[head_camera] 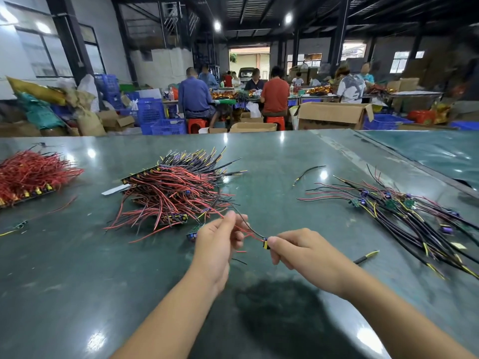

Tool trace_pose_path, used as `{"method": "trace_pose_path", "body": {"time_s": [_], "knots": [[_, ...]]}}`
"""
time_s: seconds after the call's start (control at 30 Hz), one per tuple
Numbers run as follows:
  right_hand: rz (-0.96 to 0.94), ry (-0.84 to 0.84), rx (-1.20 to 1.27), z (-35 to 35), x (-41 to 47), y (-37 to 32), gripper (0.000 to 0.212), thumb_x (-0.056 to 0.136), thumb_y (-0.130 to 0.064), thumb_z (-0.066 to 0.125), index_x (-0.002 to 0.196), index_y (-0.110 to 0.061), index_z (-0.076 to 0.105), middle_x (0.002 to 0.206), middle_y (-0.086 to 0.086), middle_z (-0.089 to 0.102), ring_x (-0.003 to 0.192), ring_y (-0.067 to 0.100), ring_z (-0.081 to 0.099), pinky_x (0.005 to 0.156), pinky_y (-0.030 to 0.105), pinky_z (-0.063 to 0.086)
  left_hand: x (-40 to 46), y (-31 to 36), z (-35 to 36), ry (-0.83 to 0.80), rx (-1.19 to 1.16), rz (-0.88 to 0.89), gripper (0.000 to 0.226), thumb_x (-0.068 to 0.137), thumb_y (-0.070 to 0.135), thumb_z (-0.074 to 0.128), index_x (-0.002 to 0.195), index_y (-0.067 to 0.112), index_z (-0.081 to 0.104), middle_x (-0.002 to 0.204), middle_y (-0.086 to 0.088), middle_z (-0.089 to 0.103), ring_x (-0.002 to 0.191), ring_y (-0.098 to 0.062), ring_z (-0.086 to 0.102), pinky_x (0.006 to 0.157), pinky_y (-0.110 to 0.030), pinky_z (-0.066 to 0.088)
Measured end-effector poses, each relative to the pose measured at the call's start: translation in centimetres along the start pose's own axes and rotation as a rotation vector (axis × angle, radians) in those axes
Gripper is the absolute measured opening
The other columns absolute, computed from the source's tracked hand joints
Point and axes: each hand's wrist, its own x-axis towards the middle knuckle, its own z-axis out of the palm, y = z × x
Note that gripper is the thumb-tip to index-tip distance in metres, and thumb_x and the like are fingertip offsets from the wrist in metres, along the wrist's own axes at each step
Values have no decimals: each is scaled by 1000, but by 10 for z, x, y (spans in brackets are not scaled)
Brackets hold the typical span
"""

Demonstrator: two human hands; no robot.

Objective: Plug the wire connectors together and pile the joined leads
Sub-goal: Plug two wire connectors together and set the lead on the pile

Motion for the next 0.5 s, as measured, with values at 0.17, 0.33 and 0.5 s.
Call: {"method": "trace_pose_path", "body": {"time_s": [0.17, 0.33, 0.5], "knots": [[8, 73, 33, 2, -3, 2, 43, 93, -45, 41, 64, -18, 59, 58, 1, 45, 52, 12, 39, 54, 30, 32, 3, 6, -12, -90, -44, -143, 32, 95, 28, 51, 86, 4, 70, 69, -5, 69, 48, -4, 53, 46, -13, 46], [-61, 67, -10, 8, -5, 2, 41, 97, -38, 42, 64, -21, 59, 54, -4, 48, 51, 7, 42, 53, 25, 35, -10, -4, -2, -373, 155, -144, 47, 70, 48, 66, 90, 6, 75, 76, -11, 64, 64, -18, 54, 60, -20, 46], [-110, 66, -75, 14, -6, 0, 40, 97, -37, 41, 70, -13, 59, 47, -13, 46, 50, 5, 42, 51, 19, 32, -9, -5, -2, -349, 246, -63, 42, 85, 37, 56, 90, -1, 73, 79, -22, 60, 74, -28, 49, 73, -35, 40]]}}
